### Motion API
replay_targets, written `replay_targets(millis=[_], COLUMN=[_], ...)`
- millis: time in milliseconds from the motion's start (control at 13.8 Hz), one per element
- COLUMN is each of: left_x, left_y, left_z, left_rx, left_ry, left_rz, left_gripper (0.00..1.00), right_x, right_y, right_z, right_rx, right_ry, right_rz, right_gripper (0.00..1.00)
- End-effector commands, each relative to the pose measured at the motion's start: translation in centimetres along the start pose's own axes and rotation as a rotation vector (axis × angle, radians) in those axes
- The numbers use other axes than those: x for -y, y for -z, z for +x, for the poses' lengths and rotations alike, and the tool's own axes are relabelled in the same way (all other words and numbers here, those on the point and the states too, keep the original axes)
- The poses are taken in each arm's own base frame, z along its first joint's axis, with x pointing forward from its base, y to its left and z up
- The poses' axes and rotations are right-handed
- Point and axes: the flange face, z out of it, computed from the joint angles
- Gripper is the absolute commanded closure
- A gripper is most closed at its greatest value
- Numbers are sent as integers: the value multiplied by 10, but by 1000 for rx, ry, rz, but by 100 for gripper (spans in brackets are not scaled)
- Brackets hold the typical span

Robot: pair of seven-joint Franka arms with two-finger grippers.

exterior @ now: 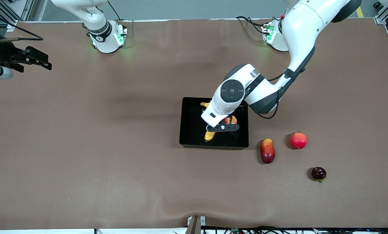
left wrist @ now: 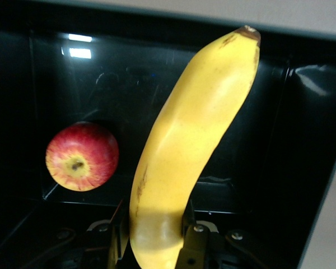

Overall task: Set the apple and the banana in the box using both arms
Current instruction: 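Lower the banana into the box and open the left gripper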

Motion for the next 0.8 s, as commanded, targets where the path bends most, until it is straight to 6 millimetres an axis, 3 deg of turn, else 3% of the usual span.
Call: replay_targets(millis=[0,580,725], left_x=[-15,-30,-34], left_y=[-22,-100,-107], left_z=[3,5,4], left_rx=[-27,-82,-86], left_ry=[-16,-15,-15], left_rz=[-17,-1,-15], left_gripper=[100,100,84], right_x=[3,5,8], right_y=[1,-5,-5], right_z=[0,7,9], right_rx=[-4,2,-7], right_ry=[6,9,15], right_rz=[0,-2,-3], right_gripper=[0,0,0])
